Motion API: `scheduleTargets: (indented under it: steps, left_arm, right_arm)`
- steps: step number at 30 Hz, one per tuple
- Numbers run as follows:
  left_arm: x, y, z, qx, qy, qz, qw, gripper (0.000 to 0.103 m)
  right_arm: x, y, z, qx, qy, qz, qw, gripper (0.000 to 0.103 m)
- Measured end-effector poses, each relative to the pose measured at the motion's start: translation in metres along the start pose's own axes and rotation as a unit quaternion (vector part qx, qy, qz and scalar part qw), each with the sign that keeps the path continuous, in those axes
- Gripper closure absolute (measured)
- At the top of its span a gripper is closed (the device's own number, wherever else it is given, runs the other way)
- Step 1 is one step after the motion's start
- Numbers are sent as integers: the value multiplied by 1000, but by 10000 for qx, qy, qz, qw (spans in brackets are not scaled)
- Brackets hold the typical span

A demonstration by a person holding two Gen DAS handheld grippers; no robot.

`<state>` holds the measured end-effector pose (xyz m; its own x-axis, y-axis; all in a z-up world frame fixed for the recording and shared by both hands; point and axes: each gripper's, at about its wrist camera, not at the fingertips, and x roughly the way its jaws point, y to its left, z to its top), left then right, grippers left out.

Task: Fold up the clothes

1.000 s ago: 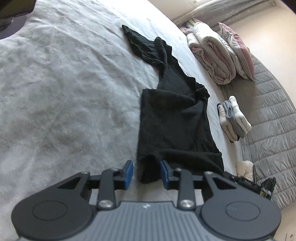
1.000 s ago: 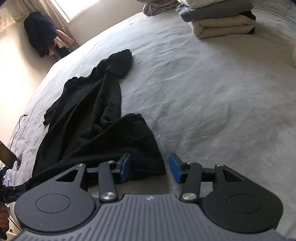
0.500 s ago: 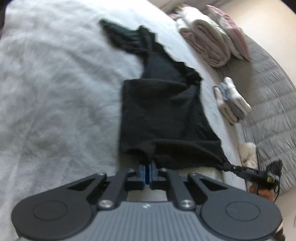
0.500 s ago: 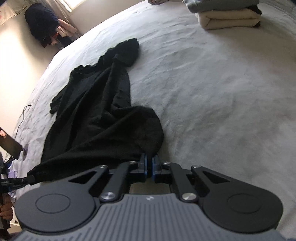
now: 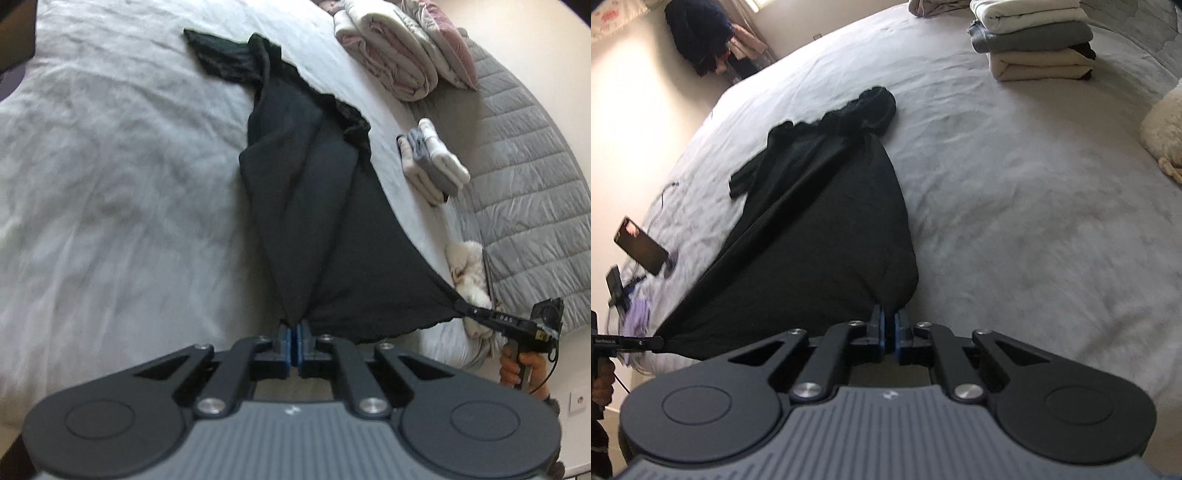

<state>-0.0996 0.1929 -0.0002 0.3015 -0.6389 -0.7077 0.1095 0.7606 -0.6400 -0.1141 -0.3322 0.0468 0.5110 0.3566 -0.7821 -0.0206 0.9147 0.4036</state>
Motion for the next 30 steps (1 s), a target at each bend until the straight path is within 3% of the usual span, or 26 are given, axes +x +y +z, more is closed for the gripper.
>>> scheduleTargets:
  steps: [4, 11, 13, 15, 16, 17, 18, 20, 30]
  left_arm:
    - [8, 3, -17, 54, 160, 87, 9998, 100]
    - [44, 12, -28, 243, 568, 589, 9964, 100]
    - [50, 12, -25, 364, 656, 631, 9952, 99]
    - [51, 12, -19, 440, 724, 581, 9947, 90]
    - [50, 11, -16, 466, 737, 528, 9948, 81]
    - [47, 10, -10, 522, 670, 534, 9950, 75]
    - [44, 10, -6, 607, 561, 577, 9949, 67]
    - [40, 10, 8, 746, 332, 722, 9940, 65]
    - [85, 33, 121, -71, -376, 1060, 9936, 64]
  right_arm:
    - [4, -2, -13, -93, 140, -131, 9998, 97]
    - [28, -8, -27, -196, 562, -343, 9976, 97]
    - [37, -10, -28, -236, 674, -343, 9969, 90]
    - [42, -10, -28, -312, 712, -319, 9965, 87]
    - [42, -11, -25, -325, 708, -292, 9965, 84]
    - [43, -11, -22, -338, 703, -265, 9966, 78]
    - [44, -12, -19, -350, 699, -237, 9967, 60]
    - [44, -11, -10, -376, 557, -272, 9974, 50]
    - [107, -17, 57, -181, 298, -169, 9993, 50]
